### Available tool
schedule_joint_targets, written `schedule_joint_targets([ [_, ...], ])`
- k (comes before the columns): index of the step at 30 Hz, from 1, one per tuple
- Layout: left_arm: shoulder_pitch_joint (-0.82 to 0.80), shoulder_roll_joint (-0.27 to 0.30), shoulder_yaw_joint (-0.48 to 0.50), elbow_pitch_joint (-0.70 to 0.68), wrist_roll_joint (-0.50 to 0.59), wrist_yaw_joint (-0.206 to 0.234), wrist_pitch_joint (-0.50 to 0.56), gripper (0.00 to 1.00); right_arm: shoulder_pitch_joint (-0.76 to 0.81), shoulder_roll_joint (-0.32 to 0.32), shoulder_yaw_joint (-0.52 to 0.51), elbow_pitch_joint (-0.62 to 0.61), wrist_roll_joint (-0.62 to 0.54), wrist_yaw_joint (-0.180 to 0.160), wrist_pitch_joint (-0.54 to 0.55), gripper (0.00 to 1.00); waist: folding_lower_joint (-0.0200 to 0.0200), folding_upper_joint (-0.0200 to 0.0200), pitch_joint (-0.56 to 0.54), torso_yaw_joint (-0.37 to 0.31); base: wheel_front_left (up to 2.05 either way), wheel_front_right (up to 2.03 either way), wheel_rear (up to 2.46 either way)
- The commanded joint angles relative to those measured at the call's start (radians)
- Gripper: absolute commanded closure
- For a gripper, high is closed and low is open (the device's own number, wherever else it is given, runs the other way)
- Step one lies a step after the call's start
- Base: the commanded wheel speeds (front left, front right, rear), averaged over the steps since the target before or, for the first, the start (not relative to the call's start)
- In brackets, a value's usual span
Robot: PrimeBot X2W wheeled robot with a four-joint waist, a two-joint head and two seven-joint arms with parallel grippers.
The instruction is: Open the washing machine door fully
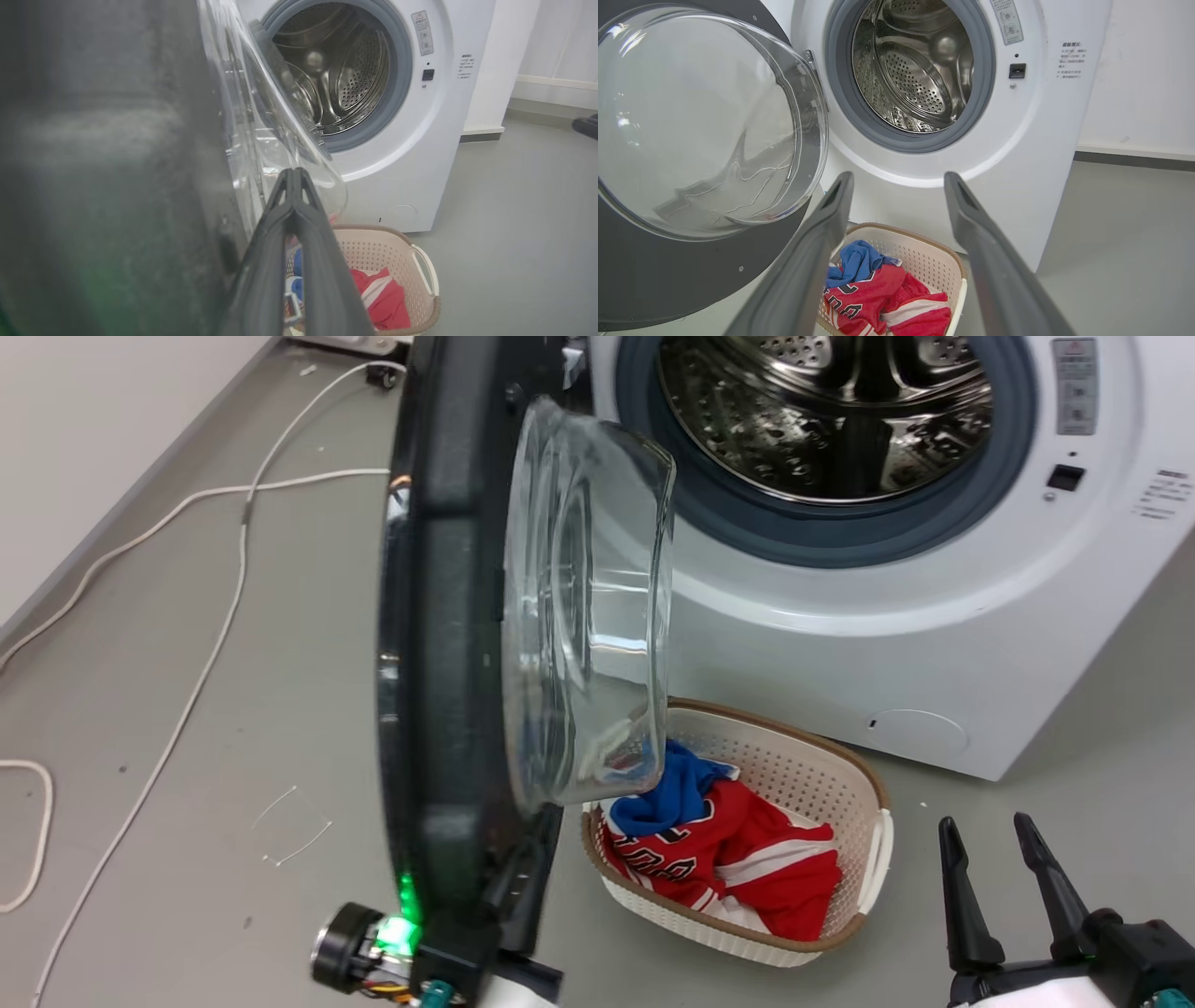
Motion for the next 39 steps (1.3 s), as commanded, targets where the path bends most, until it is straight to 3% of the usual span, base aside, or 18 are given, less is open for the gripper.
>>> schedule_joint_targets([
  [1,0.016,0.009,0.029,-0.002,-0.008,0.016,0.003,1.0,-0.017,0.002,-0.003,-0.001,-0.004,0.0,-0.002,0.0,0.0,0.0,0.01,0.019,0.0,0.0,0.0],
  [15,0.01,0.065,0.337,0.005,-0.065,0.062,0.003,1.0,-0.039,0.002,-0.005,-0.003,-0.035,0.0,-0.002,0.0,0.0,0.0,0.054,0.023,0.0,0.0,0.0],
  [28,-0.116,0.047,0.649,0.093,-0.098,0.048,0.003,1.0,-0.084,0.002,-0.01,-0.015,-0.079,0.0,-0.002,0.0,0.0,0.0,0.153,-0.02,0.0,0.0,0.0],
  [39,-0.229,0.074,0.803,0.196,-0.087,-0.004,0.003,1.0,-0.125,0.002,-0.001,-0.016,-0.102,0.0,-0.002,0.0,0.0,0.0,0.215,-0.053,0.0,0.0,0.0],
])
